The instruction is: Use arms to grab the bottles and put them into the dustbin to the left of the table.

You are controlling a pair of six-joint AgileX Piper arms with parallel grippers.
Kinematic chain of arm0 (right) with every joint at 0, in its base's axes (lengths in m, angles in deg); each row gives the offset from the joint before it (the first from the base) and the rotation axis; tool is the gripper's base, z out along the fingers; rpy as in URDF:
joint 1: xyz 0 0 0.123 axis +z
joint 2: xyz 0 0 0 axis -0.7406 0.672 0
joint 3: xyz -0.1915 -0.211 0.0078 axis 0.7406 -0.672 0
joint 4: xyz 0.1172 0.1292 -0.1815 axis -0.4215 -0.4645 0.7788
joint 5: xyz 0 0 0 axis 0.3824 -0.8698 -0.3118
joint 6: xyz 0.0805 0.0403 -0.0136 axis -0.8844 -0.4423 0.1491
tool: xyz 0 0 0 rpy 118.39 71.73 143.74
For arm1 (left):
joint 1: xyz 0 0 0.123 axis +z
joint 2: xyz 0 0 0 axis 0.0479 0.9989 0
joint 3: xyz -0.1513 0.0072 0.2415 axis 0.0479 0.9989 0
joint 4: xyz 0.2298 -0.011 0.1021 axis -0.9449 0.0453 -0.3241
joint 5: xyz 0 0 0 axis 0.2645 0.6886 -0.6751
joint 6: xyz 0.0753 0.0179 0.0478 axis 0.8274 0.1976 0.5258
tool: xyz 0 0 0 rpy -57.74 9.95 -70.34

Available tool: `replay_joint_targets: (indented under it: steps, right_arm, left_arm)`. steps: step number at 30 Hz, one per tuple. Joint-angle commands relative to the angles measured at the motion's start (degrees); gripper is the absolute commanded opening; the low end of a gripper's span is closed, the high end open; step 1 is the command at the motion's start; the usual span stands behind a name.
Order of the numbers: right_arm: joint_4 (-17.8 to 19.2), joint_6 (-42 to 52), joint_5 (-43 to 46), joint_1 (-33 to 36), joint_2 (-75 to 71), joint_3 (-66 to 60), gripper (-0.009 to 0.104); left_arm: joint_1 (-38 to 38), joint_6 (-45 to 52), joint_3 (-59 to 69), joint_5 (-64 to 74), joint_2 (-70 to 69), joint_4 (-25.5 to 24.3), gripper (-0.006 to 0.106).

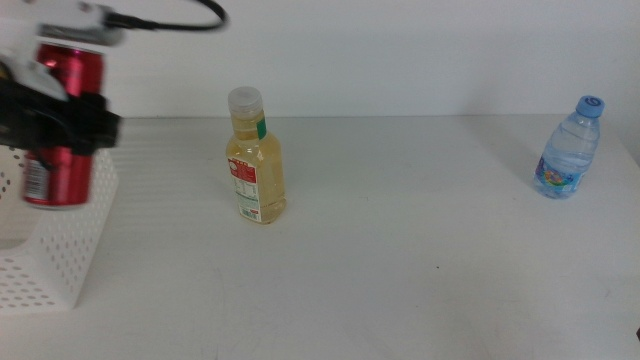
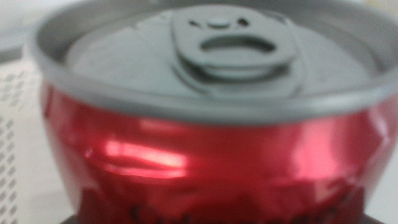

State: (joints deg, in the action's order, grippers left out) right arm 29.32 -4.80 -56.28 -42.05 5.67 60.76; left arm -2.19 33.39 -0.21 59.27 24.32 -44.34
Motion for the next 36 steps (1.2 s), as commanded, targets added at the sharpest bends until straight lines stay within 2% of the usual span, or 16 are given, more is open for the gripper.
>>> replay_joint_targets:
  steps: [1, 8, 14, 21, 36]
  right_arm:
    - [0.5, 0.6, 4.4, -0.3, -1.6, 0.5, 0.073]
    - [0.5, 0.6, 4.4, -0.3, -1.6, 0.5, 0.073]
    - [0.5, 0.6, 4.4, -0.3, -1.6, 0.5, 0.073]
    - [0.5, 0.6, 4.4, -0.3, -1.6, 0.5, 0.073]
    - [0.5, 0.6, 4.4, -0.3, -1.6, 0.5, 0.073]
  left_arm:
    - [4.4, 3.6, -5.9, 1.1, -0.2, 3.8, -0.005]
    - [15.5, 9.2, -15.5, 11.6, 6.6, 8.5, -0.005]
    - [20.4, 11.7, -21.1, 15.7, 13.0, 9.9, -0.005]
    - [21.7, 13.5, -22.6, 16.3, 20.9, 9.7, -0.005]
    - [21.7, 14.3, -22.4, 10.1, 30.9, 5.1, -0.005]
